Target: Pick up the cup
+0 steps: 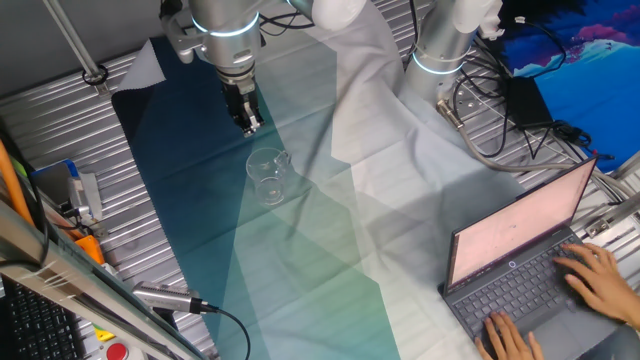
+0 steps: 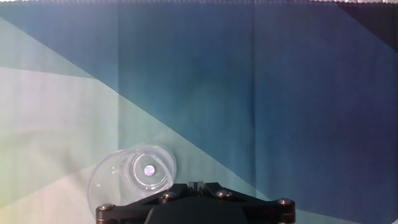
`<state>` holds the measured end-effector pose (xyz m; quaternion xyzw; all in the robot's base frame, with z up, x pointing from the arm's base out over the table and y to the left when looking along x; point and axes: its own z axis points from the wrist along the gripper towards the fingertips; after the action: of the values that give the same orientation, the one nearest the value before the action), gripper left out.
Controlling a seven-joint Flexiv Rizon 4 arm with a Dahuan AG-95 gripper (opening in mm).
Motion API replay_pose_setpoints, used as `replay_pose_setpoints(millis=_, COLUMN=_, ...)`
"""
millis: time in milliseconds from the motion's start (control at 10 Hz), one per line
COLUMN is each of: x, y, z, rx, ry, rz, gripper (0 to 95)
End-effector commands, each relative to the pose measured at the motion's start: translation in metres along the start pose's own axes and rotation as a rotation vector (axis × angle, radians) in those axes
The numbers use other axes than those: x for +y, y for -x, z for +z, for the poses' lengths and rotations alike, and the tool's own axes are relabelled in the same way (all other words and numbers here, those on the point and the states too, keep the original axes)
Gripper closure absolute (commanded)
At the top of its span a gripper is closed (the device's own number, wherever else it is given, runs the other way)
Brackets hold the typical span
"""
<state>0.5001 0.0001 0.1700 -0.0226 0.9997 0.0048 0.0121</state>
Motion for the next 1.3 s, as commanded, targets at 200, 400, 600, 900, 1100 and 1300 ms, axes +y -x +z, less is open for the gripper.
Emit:
replay_pose_setpoints(millis=200, x=0.000, y=0.000, z=0.000, rx=0.001, ry=0.000, rz=-0.016, gripper=95.0)
replay_pose_setpoints(millis=400, x=0.000, y=0.000, z=0.000, rx=0.000, ry=0.001, rz=0.000, gripper=95.0)
replay_pose_setpoints(millis=600, x=0.000, y=0.000, z=0.000, rx=0.000, ry=0.001, rz=0.003, gripper=95.0)
replay_pose_setpoints(millis=900, x=0.000, y=0.000, z=0.000, rx=0.001, ry=0.002, rz=-0.003, gripper=95.0)
replay_pose_setpoints(millis=1100, x=0.004, y=0.001, z=0.001, rx=-0.001, ry=0.001, rz=-0.001, gripper=95.0)
replay_pose_setpoints(millis=1300, x=0.023, y=0.007, z=0.008, rx=0.000, ry=-0.001, rz=0.031, gripper=95.0)
